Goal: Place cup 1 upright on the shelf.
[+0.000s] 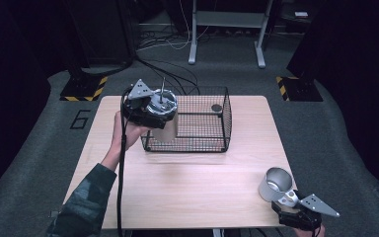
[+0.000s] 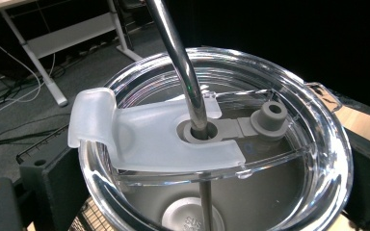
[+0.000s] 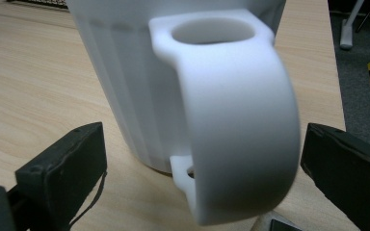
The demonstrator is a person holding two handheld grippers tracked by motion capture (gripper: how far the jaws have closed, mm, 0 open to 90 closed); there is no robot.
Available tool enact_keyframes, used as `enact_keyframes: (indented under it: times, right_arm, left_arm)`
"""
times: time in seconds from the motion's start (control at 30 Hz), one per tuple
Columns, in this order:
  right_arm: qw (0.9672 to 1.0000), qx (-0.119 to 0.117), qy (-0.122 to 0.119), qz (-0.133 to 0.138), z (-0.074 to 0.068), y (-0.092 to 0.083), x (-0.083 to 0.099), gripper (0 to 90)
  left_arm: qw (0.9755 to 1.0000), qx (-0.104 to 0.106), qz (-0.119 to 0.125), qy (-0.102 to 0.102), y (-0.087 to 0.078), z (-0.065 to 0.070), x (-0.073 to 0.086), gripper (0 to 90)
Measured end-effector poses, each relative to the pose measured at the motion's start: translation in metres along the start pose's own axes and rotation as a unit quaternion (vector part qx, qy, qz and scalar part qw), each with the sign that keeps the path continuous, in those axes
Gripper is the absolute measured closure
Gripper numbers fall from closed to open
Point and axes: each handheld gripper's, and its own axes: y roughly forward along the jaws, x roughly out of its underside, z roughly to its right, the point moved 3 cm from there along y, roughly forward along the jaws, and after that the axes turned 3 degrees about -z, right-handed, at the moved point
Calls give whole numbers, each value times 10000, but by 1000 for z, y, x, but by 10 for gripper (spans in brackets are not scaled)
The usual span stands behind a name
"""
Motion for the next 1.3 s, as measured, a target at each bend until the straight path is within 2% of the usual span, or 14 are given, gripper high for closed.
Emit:
enact_keyframes:
  times: [0.07,0.4,0.43,0.67,0.93,0.97,1.07,1.17,1.3]
  right_arm:
    - [10000,-5,42,26,0,0,0,15]
    - [9999,6,22,98,0,0,0,18]
    - [9999,10,23,106,0,0,0,18]
    - [10000,33,20,82,0,-1,0,19]
    - [9999,36,6,117,1,-1,1,26]
    - [9999,38,19,117,1,-1,1,27]
    - [9999,44,20,105,0,-1,1,27]
    - [9999,18,-25,120,1,-1,1,28]
    - [9999,49,52,128,1,-1,1,28]
  left_arm:
    - [10000,-42,-22,59,2,-1,-2,38]
    - [9999,-109,-67,68,11,-9,-11,38]
    - [9999,-131,-21,3,12,-9,-12,38]
    - [9997,-241,-17,-19,22,-16,-16,38]
    - [9991,-336,-51,-234,37,-24,-15,38]
    - [9991,-347,-83,-214,38,-25,-14,38]
    - [9985,-383,-85,-374,45,-27,-12,38]
    - [9983,-396,-140,-408,51,-31,-9,38]
    - [9970,-432,-128,-634,62,-36,-3,38]
